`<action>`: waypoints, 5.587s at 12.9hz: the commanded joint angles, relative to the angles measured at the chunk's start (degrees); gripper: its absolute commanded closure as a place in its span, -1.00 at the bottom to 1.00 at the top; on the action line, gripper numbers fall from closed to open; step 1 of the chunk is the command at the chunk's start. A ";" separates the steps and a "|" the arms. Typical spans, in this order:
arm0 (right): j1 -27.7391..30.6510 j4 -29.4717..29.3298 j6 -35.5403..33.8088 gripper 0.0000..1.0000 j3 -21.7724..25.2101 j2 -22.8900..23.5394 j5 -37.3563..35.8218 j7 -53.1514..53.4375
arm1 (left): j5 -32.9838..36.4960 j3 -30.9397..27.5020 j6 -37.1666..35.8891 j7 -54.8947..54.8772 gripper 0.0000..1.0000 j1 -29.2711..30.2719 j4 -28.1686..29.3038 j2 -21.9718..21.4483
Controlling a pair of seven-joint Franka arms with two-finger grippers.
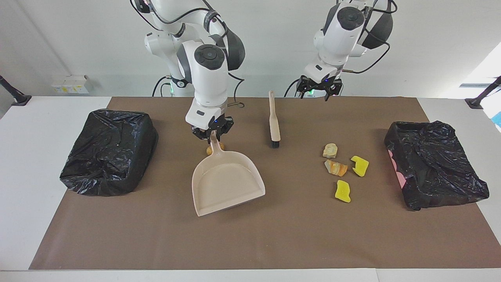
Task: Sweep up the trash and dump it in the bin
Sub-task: 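Drag the dustpan toward the debris while the left gripper reaches the brush, then lift the beige brush with the left gripper toward the debris, then sweep the sponge and food bits into the dustpan with the left gripper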
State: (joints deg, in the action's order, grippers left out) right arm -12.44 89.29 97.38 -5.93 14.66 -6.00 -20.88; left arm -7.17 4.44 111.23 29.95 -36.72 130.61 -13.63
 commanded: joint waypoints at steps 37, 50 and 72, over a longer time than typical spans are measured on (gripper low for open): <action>-9.09 8.01 13.98 1.00 -0.93 5.82 -9.02 -28.52 | 10.05 -1.80 -3.40 -38.99 1.00 40.84 -7.65 6.23; -10.50 9.06 14.33 1.00 -0.93 6.52 -10.96 -27.37 | 7.11 -1.36 1.97 -17.74 1.00 27.43 4.13 7.92; -11.20 8.62 14.42 1.00 -1.02 7.66 -11.84 -24.38 | -9.71 -1.89 2.72 -4.99 1.00 10.08 -13.15 11.34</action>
State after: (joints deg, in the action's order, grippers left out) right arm -23.77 97.73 111.93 -6.53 21.98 -16.02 -46.61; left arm -16.94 2.67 120.61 24.30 -30.12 122.46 -2.07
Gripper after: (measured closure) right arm 0.687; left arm 0.740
